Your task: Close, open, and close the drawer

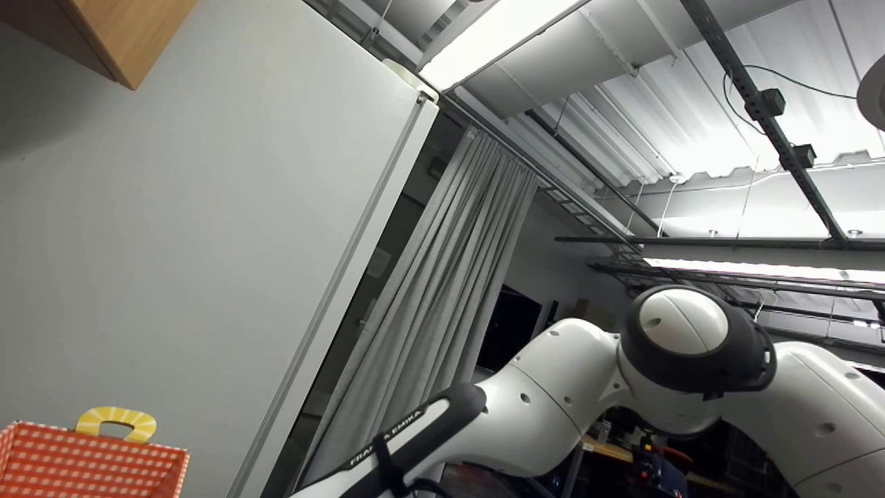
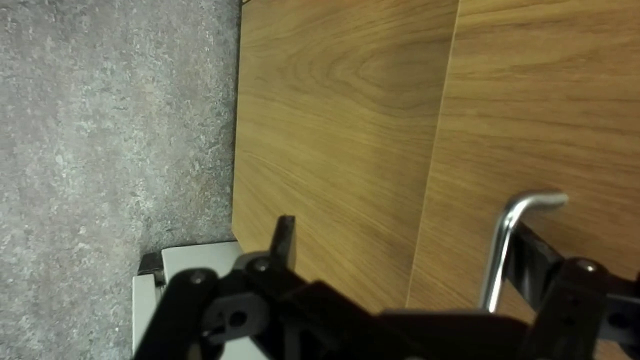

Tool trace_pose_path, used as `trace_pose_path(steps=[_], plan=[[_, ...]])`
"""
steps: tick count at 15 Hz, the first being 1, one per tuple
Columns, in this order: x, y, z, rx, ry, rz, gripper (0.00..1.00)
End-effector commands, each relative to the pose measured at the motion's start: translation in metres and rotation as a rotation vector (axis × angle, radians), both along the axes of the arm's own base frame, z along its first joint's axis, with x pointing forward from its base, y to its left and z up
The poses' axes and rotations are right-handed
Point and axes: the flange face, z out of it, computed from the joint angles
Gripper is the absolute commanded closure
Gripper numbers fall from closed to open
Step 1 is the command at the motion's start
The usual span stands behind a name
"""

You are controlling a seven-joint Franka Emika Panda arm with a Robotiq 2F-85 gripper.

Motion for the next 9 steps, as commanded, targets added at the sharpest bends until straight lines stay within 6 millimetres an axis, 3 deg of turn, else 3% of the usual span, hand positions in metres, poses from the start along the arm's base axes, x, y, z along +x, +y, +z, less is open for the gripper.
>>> trace_pose_path(steps=[1,9], plan=[[0.012,-0.001,-0.007,-0.037,-0.018,-0.007,0.00],[0.013,-0.021,0.004,-0.088,-0.021,-0.007,0.00]])
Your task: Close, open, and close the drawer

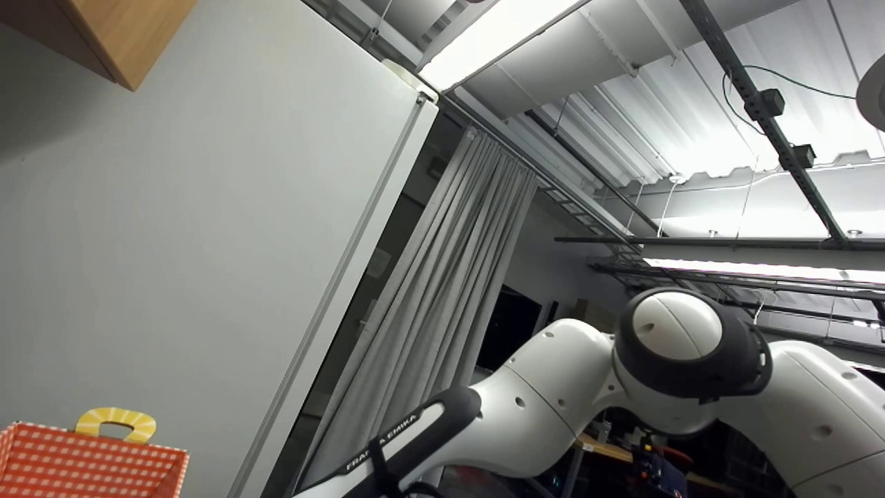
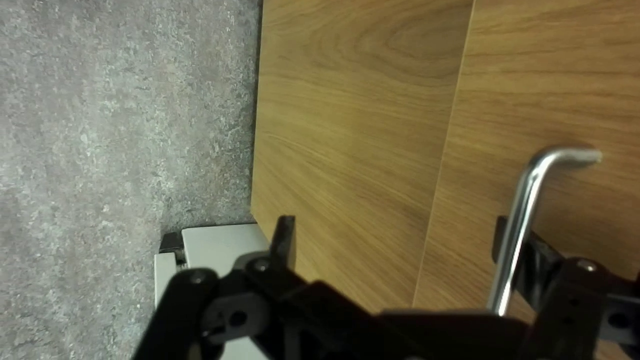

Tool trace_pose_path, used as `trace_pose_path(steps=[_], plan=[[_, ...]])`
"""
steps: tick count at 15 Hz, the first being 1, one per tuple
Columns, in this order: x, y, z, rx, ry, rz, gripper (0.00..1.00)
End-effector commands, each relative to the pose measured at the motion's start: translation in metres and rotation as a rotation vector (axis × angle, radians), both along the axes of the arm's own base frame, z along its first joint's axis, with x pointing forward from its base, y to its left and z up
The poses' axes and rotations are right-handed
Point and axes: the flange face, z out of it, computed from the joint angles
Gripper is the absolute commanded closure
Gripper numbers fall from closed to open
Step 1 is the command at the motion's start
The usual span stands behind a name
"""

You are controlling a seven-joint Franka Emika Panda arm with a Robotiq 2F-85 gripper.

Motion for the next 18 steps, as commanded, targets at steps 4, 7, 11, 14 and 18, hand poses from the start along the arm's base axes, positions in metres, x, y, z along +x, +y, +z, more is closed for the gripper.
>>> trace_pose_path(steps=[4,7,11,14,18], plan=[[-0.010,-0.027,0.008,-0.075,0.011,-0.002,0.00],[-0.023,-0.043,0.010,-0.095,0.033,-0.018,0.00],[-0.037,-0.063,0.018,-0.094,0.060,-0.072,0.00],[-0.044,-0.076,0.028,-0.087,0.054,-0.095,0.00],[-0.050,-0.088,0.047,-0.059,0.036,-0.133,0.00]])
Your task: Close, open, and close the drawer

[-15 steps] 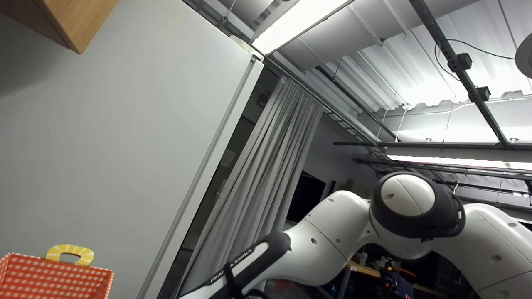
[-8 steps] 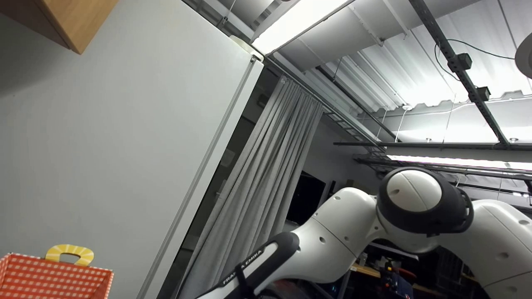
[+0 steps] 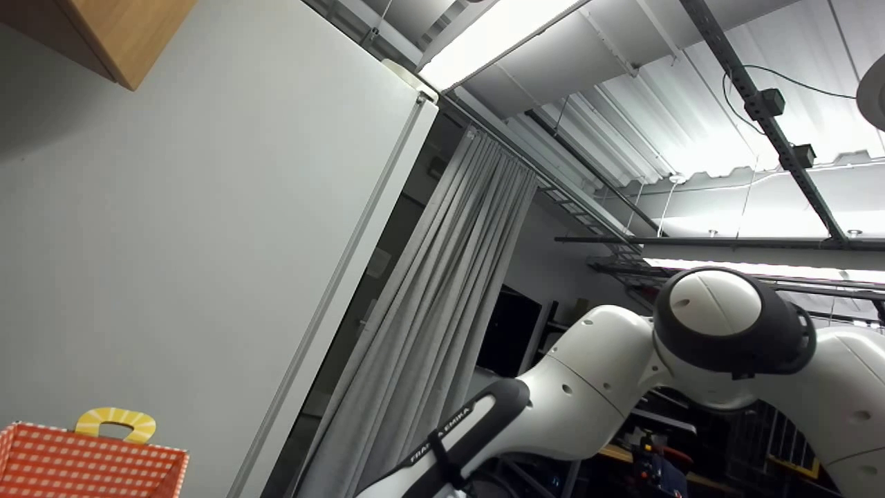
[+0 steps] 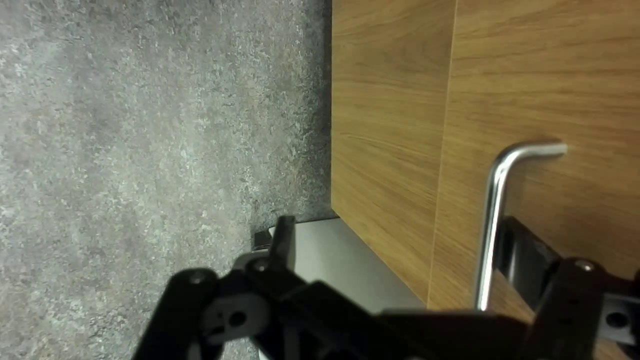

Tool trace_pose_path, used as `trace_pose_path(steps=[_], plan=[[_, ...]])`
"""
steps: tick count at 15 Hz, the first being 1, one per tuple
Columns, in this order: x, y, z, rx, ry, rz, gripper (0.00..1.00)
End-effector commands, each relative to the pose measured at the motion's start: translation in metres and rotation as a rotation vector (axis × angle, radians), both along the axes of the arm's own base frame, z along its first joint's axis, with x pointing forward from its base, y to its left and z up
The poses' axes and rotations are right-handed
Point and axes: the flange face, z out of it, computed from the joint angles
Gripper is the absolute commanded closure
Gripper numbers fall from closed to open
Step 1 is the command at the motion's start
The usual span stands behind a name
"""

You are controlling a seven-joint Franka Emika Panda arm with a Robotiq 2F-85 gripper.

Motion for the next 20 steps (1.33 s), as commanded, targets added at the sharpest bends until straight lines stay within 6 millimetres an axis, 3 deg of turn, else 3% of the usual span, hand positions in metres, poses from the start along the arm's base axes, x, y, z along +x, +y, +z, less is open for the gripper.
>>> trace_pose_path(steps=[1,7,11,15,20], plan=[[-0.010,-0.010,0.027,0.028,-0.025,-0.030,0.00],[0.001,-0.021,0.062,0.088,-0.091,-0.080,0.00],[0.017,-0.014,0.092,0.138,-0.159,-0.087,0.00],[0.033,0.010,0.112,0.186,-0.211,-0.071,0.00],[0.036,0.050,0.111,0.213,-0.204,-0.007,0.00]])
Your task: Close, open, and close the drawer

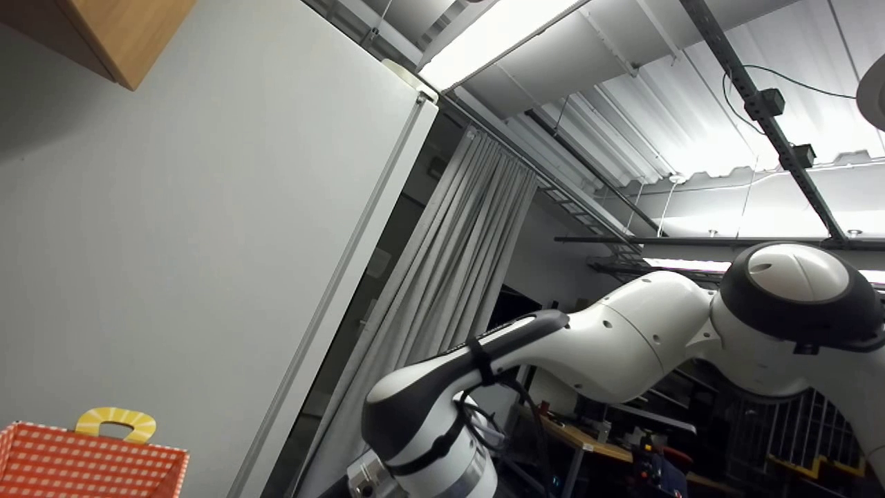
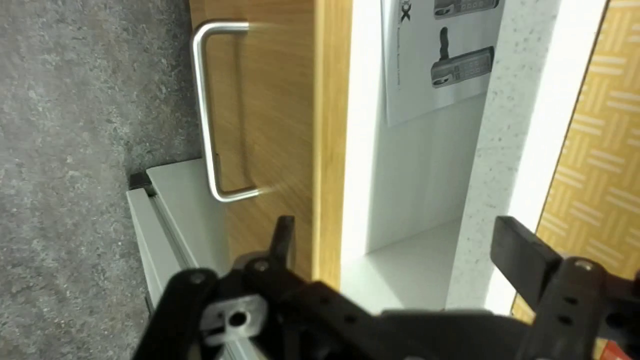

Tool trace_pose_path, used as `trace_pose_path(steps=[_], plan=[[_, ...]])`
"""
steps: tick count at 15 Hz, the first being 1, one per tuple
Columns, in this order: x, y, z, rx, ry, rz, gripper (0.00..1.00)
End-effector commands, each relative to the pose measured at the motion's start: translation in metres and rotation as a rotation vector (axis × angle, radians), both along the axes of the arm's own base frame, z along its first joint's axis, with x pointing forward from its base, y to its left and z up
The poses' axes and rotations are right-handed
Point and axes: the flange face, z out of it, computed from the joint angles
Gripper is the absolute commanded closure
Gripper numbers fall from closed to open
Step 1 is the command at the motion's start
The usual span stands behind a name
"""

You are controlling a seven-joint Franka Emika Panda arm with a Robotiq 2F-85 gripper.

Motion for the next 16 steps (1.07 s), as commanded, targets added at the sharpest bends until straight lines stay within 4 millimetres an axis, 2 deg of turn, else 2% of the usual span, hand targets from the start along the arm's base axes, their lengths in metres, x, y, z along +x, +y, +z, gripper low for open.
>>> trace_pose_path(steps=[1,7,11,13,14,16], plan=[[0.000,0.023,-0.003,0.019,0.002,0.044,0.00],[-0.007,0.042,-0.012,0.014,0.039,0.086,0.00],[-0.007,0.045,-0.015,0.001,0.042,0.092,0.00],[-0.009,0.046,-0.019,-0.010,0.060,0.097,0.05],[-0.011,0.045,-0.022,-0.018,0.076,0.101,0.03],[-0.016,0.041,-0.029,-0.039,0.109,0.105,0.09]])
